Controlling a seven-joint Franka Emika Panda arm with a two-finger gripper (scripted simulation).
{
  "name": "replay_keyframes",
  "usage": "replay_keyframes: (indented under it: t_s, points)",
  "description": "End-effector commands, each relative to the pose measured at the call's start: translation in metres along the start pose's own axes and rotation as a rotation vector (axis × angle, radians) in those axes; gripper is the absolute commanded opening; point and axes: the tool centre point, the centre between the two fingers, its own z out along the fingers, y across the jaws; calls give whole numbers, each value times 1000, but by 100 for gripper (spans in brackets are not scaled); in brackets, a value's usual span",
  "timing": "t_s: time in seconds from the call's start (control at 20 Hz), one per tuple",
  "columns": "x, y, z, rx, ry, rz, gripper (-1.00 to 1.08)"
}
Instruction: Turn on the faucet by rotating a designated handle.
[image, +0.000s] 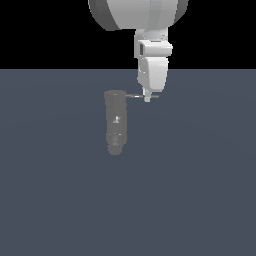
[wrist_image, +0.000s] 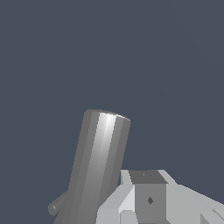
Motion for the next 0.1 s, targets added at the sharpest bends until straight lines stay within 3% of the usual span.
replay_keyframes:
  t_s: [0.0,0.05]
  points:
    - [26,-4,0,2,5,32,-100]
    - [26,-4,0,2,5,32,-100]
